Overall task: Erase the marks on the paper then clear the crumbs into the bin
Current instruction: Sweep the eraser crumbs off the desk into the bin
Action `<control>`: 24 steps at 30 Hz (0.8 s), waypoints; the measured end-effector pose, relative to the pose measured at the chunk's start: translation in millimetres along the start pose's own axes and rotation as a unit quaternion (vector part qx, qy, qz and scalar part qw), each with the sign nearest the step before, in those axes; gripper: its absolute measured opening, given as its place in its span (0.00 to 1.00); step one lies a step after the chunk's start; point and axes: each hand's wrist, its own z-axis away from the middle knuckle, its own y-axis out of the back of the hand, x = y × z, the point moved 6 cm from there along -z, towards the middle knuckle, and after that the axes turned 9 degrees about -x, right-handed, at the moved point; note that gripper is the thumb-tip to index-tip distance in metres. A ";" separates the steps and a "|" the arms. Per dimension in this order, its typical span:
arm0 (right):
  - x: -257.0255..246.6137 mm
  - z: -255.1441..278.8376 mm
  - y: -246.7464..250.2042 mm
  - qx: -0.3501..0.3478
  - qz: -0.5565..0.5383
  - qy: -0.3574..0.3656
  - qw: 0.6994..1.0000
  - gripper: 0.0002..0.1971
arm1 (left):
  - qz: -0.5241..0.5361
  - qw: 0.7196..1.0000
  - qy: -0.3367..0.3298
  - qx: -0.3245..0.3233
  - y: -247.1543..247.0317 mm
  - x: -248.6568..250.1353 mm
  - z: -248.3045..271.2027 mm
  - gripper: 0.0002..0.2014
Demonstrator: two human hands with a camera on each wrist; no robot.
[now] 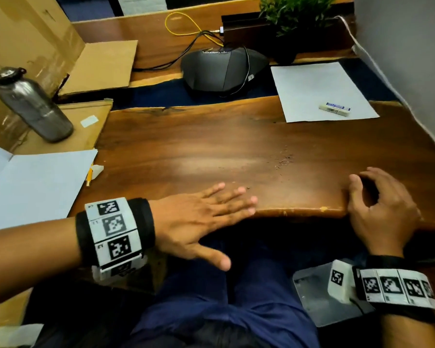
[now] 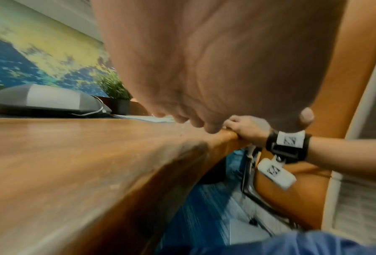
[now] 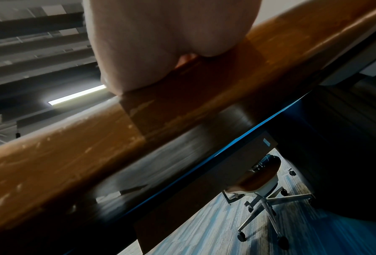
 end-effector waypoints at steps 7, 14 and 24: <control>-2.6 -0.2 2.9 -0.007 0.003 -0.005 1.000 0.20 | -0.005 0.998 -0.063 -0.018 15.2 -13.8 -60.7 0.46; -4.8 -0.6 6.3 -0.012 0.000 0.006 1.000 0.19 | -0.056 0.998 -0.001 0.004 61.3 -44.1 -96.3 0.48; 9.1 -4.7 14.4 0.036 0.037 0.039 0.998 0.17 | 0.149 0.952 0.258 -0.075 -14.9 -8.7 -11.0 0.62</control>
